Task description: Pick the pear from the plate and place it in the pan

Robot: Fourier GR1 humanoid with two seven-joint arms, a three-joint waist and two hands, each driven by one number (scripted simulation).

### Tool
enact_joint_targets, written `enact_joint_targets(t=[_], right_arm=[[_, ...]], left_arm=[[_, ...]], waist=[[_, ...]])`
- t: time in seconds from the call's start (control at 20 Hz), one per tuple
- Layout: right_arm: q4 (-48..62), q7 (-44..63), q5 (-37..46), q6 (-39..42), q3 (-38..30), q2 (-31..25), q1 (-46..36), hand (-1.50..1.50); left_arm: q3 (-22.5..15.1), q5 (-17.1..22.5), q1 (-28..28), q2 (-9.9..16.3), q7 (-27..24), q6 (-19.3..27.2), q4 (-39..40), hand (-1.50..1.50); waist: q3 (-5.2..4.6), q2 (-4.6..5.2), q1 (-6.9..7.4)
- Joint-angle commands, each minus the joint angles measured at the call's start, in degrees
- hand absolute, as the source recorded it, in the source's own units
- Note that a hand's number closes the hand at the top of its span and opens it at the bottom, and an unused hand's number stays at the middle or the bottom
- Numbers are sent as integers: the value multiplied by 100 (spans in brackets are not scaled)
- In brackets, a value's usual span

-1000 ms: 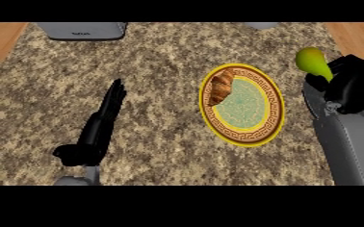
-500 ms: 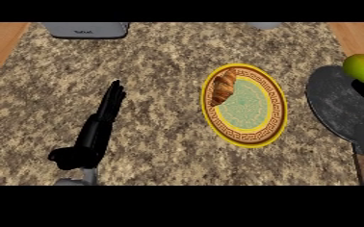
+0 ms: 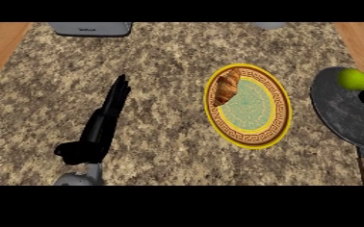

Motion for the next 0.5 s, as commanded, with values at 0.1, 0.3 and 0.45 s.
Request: enact_joint_targets(t=[0.1,0.3,0.45], right_arm=[[868,-1065,-1033,1248,-477,56,-456,-150],[1471,-1886,-1237,948,-809,-25,-703,-150],[1089,-2580,-1640,314,-1222,90,-652,-150]], left_arm=[[69,87,-208,-9,2,-104,156,0],[12,-28,-244,-205,-11,91,240,0],[-58,-57,-42,-60,45,-18,-24,0]], waist=[[17,38,62],[12,42,69],[18,15,58]])
